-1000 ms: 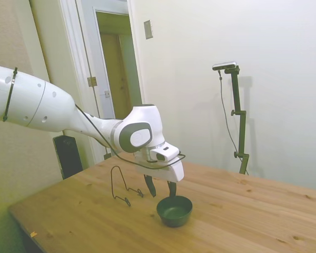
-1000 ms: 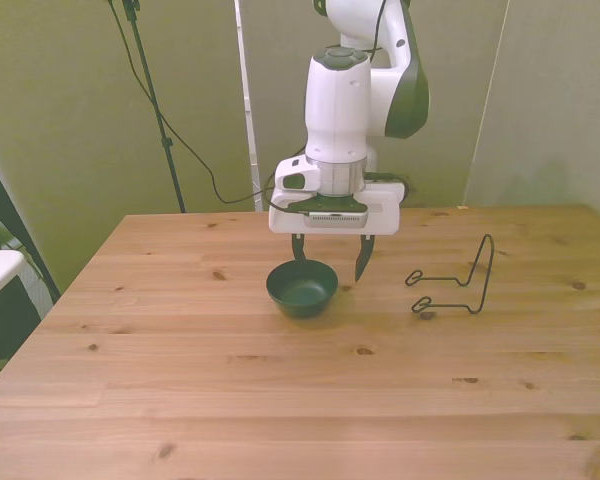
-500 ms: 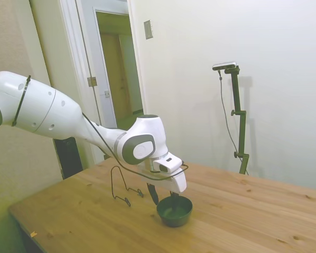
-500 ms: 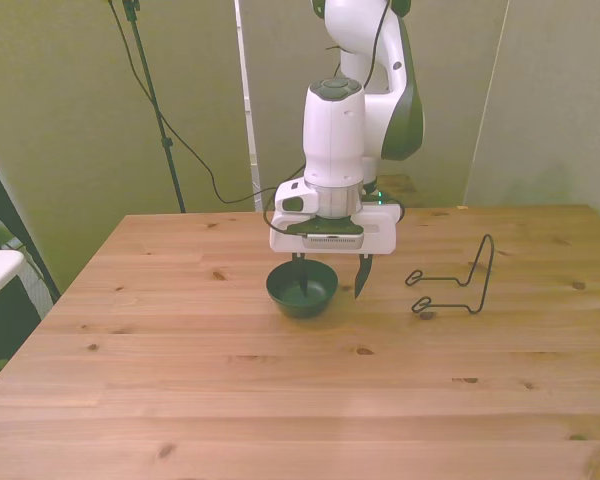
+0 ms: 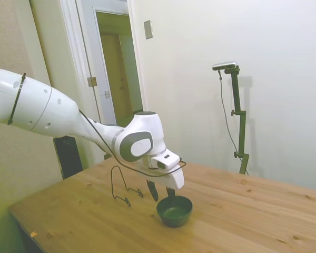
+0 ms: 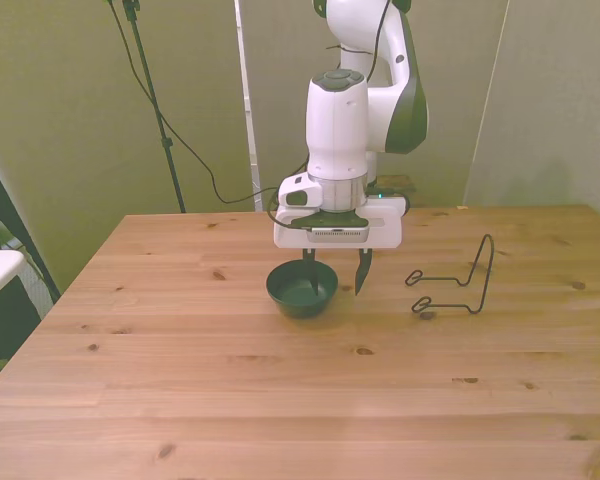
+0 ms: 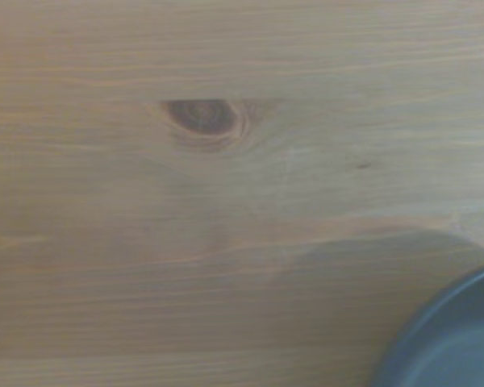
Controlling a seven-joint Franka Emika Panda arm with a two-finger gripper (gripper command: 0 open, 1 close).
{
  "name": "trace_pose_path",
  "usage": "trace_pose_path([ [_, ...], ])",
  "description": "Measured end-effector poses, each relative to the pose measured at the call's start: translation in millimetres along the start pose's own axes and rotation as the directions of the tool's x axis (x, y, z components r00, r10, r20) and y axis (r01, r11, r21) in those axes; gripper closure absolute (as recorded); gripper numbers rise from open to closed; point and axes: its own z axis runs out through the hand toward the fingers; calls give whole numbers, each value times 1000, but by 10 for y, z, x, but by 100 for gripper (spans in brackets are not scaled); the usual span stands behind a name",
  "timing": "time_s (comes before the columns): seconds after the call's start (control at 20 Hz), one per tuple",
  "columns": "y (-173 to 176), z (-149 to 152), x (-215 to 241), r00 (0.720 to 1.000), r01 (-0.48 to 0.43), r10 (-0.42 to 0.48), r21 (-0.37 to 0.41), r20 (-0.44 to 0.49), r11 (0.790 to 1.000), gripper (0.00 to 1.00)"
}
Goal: Load the bowl
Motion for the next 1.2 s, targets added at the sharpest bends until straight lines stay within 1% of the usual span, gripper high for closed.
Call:
trace_pose_path([
  [1.2, 12, 30, -52, 1000, -15, 15, -7, 15, 1000, 100],
])
